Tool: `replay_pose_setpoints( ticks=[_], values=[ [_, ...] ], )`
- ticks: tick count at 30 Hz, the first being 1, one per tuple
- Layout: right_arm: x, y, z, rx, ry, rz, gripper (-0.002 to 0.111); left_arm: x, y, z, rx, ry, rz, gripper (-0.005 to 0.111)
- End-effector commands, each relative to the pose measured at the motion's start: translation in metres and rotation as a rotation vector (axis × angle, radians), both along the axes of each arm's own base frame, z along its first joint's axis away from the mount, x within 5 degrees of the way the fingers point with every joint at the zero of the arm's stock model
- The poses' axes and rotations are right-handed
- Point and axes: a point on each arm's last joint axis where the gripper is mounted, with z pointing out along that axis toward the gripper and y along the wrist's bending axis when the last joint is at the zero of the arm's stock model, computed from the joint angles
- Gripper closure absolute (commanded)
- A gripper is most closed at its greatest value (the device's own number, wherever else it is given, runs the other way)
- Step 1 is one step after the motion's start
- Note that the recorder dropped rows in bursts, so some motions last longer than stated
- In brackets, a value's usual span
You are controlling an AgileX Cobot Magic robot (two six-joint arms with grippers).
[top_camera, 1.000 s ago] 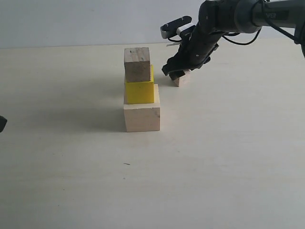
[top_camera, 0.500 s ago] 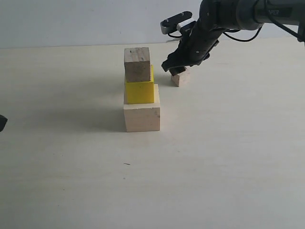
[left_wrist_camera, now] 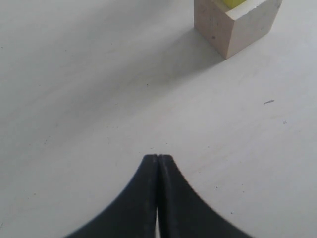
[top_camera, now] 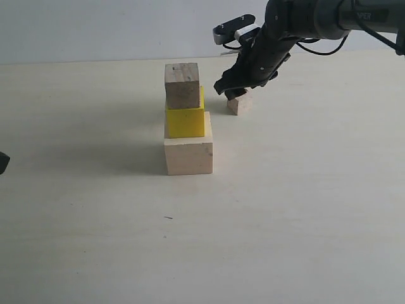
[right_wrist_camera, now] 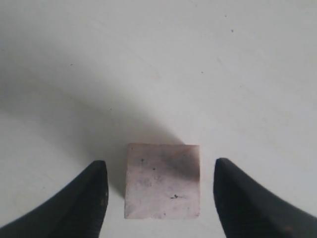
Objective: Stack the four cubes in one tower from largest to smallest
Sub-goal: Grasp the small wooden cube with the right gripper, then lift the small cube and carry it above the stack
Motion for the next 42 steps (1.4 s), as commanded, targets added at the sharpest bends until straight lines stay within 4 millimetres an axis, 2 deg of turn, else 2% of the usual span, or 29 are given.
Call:
replay_pose_setpoints(
  ticks=[1, 13, 14, 16, 17, 18, 19, 20, 22, 23, 29, 32, 37, 42],
  values=[
    [0.002, -0.001, 0.003, 0.005, -0.009, 0.001, 0.050, 0.000, 0.001, 0.001, -0.005, -0.014, 0.002, 0.107],
    [0.002, -0.001, -0.007, -0.002, 0.010, 0.001, 0.052, 0.000, 0.000, 0.001, -0.006, -0.016, 0.002, 0.107],
    [0.002, -0.001, -0.007, -0.002, 0.010, 0.001, 0.057, 0.001, 0.000, 0.001, -0.007, -0.019, 0.002, 0.107],
    [0.001, -0.002, -0.007, -0.003, 0.015, 0.001, 0.077, 0.001, 0.000, 0.001, -0.007, -0.019, 0.002, 0.107],
    [0.000, -0.002, -0.007, -0.012, 0.029, 0.004, 0.093, 0.001, 0.000, 0.001, -0.007, -0.019, 0.002, 0.107],
    [-0.001, -0.003, -0.006, -0.020, 0.039, 0.008, 0.101, 0.001, 0.000, 0.001, -0.007, -0.019, 0.002, 0.107],
    [-0.004, -0.004, 0.002, -0.026, 0.053, 0.009, 0.108, 0.001, 0.000, 0.001, -0.007, -0.019, 0.002, 0.107],
    [-0.005, -0.005, 0.008, -0.033, 0.056, 0.001, 0.108, 0.001, 0.000, 0.001, -0.007, -0.019, 0.002, 0.107],
    [-0.011, -0.009, 0.032, -0.031, 0.068, -0.047, 0.108, 0.001, 0.000, 0.001, -0.007, -0.019, 0.002, 0.107],
    [-0.018, -0.011, 0.051, -0.035, 0.086, -0.051, 0.108, 0.001, 0.000, 0.001, -0.010, -0.024, 0.001, 0.107],
    [-0.047, -0.019, 0.112, -0.031, 0.133, -0.038, 0.108, 0.002, 0.000, 0.002, -0.016, -0.036, 0.001, 0.107],
    [-0.062, -0.017, 0.140, 0.065, 0.161, -0.078, 0.108, 0.002, 0.000, 0.003, -0.020, -0.044, 0.001, 0.107],
    [-0.086, -0.013, 0.189, 0.192, 0.113, -0.184, 0.108, 0.002, -0.001, 0.003, -0.037, -0.045, 0.010, 0.107],
    [-0.118, 0.005, 0.227, 0.257, 0.070, -0.176, 0.108, 0.002, -0.002, 0.003, -0.061, -0.034, 0.017, 0.107]
  ],
)
